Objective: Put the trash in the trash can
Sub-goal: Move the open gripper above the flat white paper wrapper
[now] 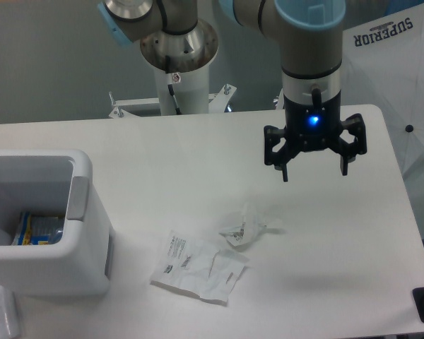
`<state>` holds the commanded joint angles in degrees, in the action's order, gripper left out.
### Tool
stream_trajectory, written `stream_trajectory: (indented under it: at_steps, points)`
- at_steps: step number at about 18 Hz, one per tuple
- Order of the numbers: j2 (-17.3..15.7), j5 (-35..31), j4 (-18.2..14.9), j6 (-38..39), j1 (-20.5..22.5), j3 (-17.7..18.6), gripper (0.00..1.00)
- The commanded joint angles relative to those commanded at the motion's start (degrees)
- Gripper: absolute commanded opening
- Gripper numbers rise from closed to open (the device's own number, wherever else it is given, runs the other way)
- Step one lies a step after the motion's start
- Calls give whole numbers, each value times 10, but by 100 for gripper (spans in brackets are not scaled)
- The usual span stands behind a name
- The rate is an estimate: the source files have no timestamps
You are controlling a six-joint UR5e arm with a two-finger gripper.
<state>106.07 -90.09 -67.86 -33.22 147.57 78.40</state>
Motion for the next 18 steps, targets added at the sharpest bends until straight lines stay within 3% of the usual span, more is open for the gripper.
stream_trajectory:
  at_steps: [6, 13, 18]
  points:
    - [53, 12, 87, 5, -7, 21, 100]
    - [59, 7, 213, 9, -25, 135, 100]
    - [88, 11, 226, 114, -50, 149, 100]
